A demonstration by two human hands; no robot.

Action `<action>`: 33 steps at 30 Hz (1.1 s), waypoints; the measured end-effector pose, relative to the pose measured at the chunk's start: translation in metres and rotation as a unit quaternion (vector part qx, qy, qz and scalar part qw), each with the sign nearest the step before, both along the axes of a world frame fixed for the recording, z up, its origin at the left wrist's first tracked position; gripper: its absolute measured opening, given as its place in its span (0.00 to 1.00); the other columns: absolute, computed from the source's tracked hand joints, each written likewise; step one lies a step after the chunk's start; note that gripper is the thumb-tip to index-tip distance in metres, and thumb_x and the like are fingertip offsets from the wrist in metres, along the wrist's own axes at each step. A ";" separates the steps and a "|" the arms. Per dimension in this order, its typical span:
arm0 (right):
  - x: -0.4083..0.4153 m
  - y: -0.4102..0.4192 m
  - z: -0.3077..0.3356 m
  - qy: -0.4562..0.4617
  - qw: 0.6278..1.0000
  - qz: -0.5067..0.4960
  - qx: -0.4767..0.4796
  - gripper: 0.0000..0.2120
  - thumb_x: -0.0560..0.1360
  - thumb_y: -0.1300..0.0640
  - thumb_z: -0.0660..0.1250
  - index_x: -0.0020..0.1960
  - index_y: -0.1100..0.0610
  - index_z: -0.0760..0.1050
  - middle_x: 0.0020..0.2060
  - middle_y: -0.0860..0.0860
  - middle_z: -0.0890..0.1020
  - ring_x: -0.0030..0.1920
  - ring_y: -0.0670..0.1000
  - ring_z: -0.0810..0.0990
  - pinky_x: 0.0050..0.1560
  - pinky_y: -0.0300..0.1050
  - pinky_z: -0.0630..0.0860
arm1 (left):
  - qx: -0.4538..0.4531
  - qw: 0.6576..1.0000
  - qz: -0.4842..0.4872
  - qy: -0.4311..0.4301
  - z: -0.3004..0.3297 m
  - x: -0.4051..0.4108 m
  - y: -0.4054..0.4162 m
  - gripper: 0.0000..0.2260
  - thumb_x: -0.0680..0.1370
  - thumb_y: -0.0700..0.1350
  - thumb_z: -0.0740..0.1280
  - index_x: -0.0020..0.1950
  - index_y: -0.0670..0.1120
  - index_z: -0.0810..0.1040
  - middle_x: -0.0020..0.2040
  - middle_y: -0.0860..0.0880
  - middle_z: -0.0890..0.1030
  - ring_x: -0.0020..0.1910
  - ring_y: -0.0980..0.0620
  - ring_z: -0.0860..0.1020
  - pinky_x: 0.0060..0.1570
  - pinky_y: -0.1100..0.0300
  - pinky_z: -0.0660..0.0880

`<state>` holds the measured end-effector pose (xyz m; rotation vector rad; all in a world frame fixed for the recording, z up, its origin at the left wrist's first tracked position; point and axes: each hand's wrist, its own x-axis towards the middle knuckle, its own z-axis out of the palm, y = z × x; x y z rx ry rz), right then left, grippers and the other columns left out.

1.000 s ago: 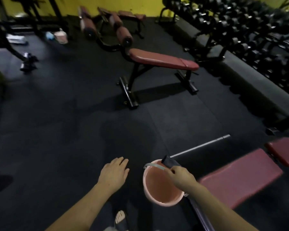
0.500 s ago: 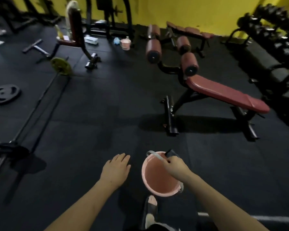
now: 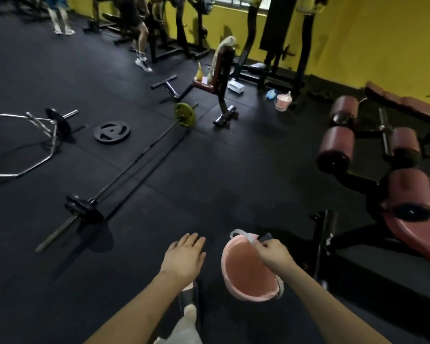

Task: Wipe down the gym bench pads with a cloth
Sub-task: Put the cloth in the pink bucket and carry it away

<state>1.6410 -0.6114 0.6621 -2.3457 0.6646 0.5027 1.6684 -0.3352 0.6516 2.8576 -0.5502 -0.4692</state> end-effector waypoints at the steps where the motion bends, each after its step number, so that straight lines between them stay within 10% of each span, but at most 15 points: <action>1: 0.026 -0.002 -0.003 -0.004 1.000 -0.002 0.010 0.26 0.77 0.33 0.59 0.34 0.52 0.77 0.31 0.48 0.83 0.37 0.52 0.83 0.40 0.49 0.80 | -0.001 1.000 -0.002 -0.005 -0.002 0.029 -0.002 0.24 0.87 0.56 0.50 0.83 0.53 0.56 0.83 0.51 0.58 0.82 0.50 0.54 0.79 0.51 0.56; 17: 0.406 -0.039 -0.004 -0.022 0.991 -0.082 0.101 0.24 0.69 0.32 0.61 0.33 0.52 0.77 0.29 0.49 0.79 0.30 0.49 0.77 0.36 0.47 0.74 | 0.001 0.998 -0.055 -0.011 0.003 0.439 -0.059 0.24 0.86 0.57 0.53 0.82 0.53 0.60 0.81 0.52 0.63 0.81 0.50 0.59 0.78 0.51 0.61; 33: 0.751 -0.247 -0.010 -0.033 0.985 -0.120 0.116 0.36 0.66 0.24 0.60 0.35 0.57 0.81 0.36 0.51 0.85 0.39 0.53 0.85 0.49 0.59 0.84 | 0.027 0.994 -0.100 -0.015 0.005 0.798 -0.276 0.24 0.87 0.56 0.52 0.83 0.52 0.58 0.82 0.51 0.60 0.82 0.50 0.57 0.78 0.51 0.60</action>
